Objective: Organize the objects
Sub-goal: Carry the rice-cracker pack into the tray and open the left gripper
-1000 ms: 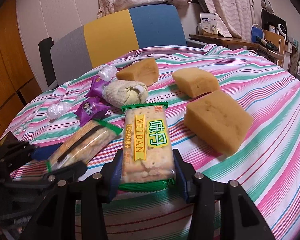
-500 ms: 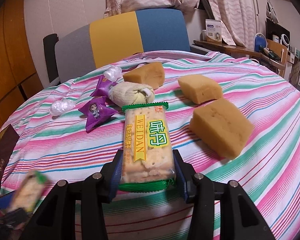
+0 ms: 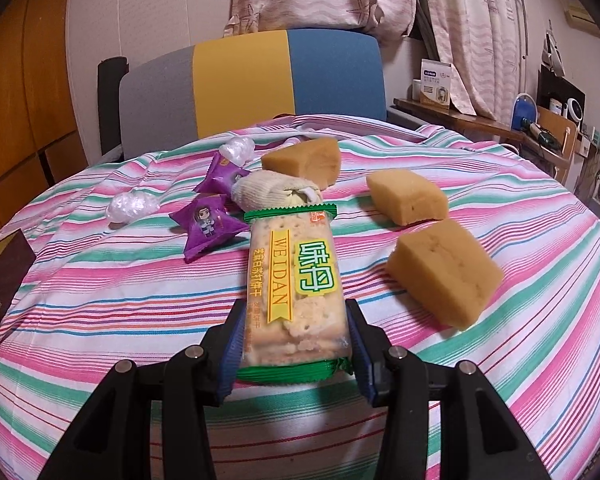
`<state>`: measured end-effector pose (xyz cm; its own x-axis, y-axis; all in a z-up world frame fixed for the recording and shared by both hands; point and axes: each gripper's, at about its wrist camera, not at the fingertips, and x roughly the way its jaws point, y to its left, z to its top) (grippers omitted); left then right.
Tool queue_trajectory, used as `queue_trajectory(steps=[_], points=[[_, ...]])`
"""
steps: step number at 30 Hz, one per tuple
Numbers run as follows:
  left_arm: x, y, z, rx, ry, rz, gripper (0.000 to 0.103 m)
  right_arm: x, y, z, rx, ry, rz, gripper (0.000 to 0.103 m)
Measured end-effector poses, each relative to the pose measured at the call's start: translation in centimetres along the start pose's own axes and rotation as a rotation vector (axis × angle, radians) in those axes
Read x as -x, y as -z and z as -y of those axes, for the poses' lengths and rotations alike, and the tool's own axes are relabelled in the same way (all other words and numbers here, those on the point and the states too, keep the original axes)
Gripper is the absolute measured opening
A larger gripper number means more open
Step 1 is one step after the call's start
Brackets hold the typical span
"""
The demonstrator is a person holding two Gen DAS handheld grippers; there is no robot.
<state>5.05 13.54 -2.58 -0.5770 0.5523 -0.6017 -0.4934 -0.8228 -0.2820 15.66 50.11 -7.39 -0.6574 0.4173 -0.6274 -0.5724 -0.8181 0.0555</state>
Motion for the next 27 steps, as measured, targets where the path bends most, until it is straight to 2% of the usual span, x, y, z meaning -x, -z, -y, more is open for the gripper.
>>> queue_trajectory(steps=[6,9,12,16,18,21,25,27], points=[[0.2,-0.9,-4.8,0.079,-0.108,-0.023,0.047,0.2,0.1,-0.6,0.028,0.016,0.004,0.047],[0.0,-1.3,-7.1,0.078,-0.182,-0.043,0.047,0.5,0.1,-1.4,0.073,0.036,0.012,0.047],[-0.4,-1.2,-9.0,0.076,-0.248,-0.076,0.047,1.2,0.0,-2.5,0.103,0.006,0.021,0.047],[-0.8,-0.7,-11.8,0.105,-0.281,-0.127,0.047,3.2,-0.2,-4.1,0.009,-0.127,0.036,0.047],[-1.0,-0.4,-12.4,0.094,-0.309,-0.152,0.047,4.3,-0.4,-5.6,0.012,-0.173,0.049,0.047],[-1.3,-0.2,-13.1,0.084,-0.338,-0.181,0.047,6.7,-0.7,-9.2,0.071,-0.281,0.084,0.047],[-1.3,-0.2,-13.9,0.079,-0.361,-0.186,0.047,10.2,-0.5,-15.0,0.18,-0.456,0.112,0.047],[-1.1,-0.2,-14.4,0.081,-0.384,-0.186,0.047,11.4,-0.4,-17.1,0.216,-0.516,0.115,0.047]])
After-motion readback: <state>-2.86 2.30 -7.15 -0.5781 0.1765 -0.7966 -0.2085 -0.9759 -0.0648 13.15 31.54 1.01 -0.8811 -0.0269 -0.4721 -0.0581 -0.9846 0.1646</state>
